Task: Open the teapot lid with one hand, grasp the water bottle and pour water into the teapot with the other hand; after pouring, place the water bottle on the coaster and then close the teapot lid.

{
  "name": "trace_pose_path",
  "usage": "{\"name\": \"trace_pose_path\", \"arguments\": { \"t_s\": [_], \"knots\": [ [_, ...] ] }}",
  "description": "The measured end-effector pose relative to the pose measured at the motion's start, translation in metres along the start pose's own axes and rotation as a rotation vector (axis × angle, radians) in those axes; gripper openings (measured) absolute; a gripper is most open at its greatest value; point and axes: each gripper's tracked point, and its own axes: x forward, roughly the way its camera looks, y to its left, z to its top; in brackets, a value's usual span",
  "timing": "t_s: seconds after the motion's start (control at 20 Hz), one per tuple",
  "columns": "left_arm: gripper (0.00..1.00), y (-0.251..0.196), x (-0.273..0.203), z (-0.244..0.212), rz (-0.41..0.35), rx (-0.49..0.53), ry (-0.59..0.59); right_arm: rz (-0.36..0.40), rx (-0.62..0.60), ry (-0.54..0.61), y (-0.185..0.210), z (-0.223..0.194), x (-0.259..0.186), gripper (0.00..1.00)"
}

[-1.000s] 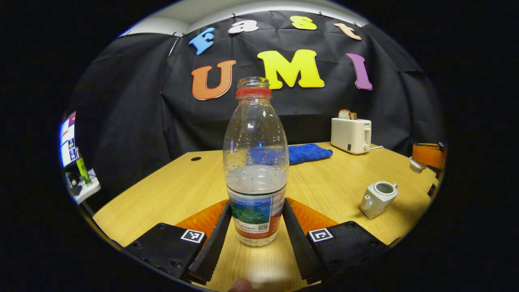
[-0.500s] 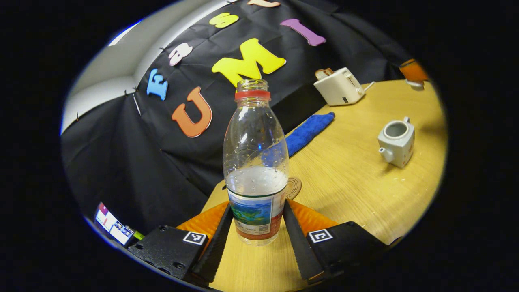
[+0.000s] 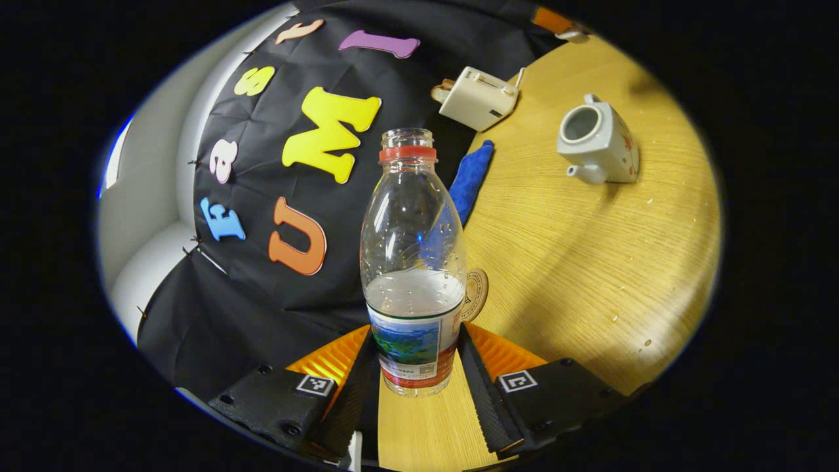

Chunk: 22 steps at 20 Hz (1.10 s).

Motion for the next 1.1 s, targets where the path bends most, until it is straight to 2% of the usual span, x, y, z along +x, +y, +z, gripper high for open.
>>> {"name": "trace_pose_path", "arguments": {
  "t_s": [0.15,0.25,0.55,1.1],
  "knots": [
    [0.75,-0.004,0.0,0.011,0.009,0.157,-0.026,-0.006,-0.002,-0.003,-0.007,-0.001,-0.004,0.0],
    [0.75,-0.005,0.001,0.015,0.002,0.201,-0.035,-0.007,0.001,-0.004,-0.009,-0.001,-0.005,0.0],
    [0.75,0.01,-0.004,0.044,0.096,0.393,-0.087,-0.007,-0.001,0.002,-0.015,-0.007,-0.008,0.0],
    [0.75,0.006,0.001,0.052,0.104,0.561,-0.088,-0.009,0.006,-0.007,-0.022,-0.008,-0.015,0.0]
  ]
}}
